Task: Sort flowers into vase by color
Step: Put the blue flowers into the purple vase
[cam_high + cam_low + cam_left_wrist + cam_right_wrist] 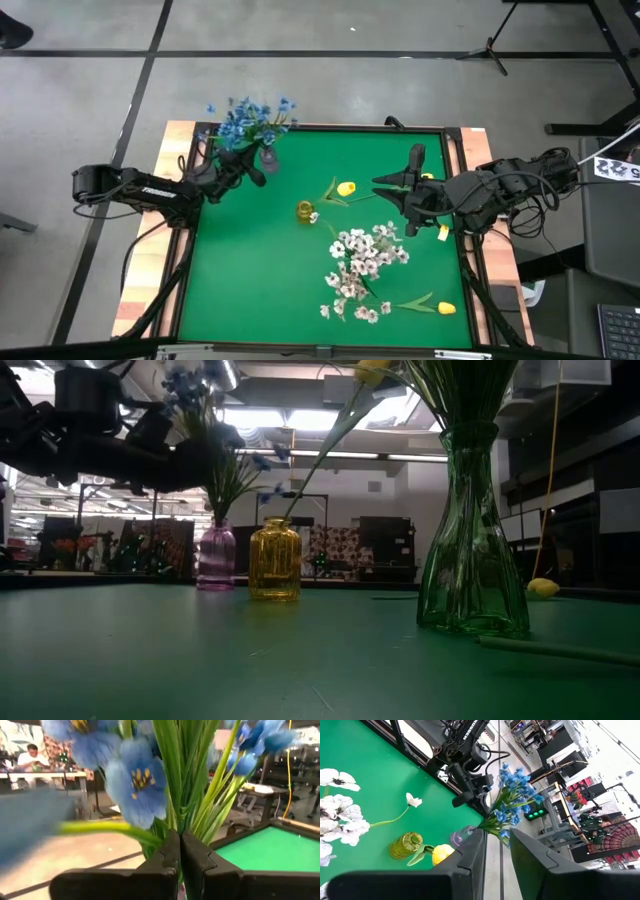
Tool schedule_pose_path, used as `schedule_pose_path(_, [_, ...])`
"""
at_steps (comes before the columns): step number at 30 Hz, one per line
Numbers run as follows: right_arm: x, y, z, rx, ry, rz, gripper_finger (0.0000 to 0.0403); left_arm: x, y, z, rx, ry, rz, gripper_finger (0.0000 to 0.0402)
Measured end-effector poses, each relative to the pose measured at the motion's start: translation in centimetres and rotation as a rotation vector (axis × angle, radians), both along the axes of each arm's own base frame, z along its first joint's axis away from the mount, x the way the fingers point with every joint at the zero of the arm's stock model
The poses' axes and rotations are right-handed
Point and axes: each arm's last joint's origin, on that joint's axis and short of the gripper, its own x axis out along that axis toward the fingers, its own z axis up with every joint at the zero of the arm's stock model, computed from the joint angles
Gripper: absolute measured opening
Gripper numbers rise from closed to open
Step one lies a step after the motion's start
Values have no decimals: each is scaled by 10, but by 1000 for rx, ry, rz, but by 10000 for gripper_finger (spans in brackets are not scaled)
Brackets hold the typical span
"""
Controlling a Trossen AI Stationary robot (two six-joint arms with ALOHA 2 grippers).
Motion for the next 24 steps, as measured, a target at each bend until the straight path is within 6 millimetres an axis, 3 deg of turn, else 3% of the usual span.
schedule_pose_path(24, [0,0,0,-1,0,-1,97,-3,8,-25,-229,79,7,1])
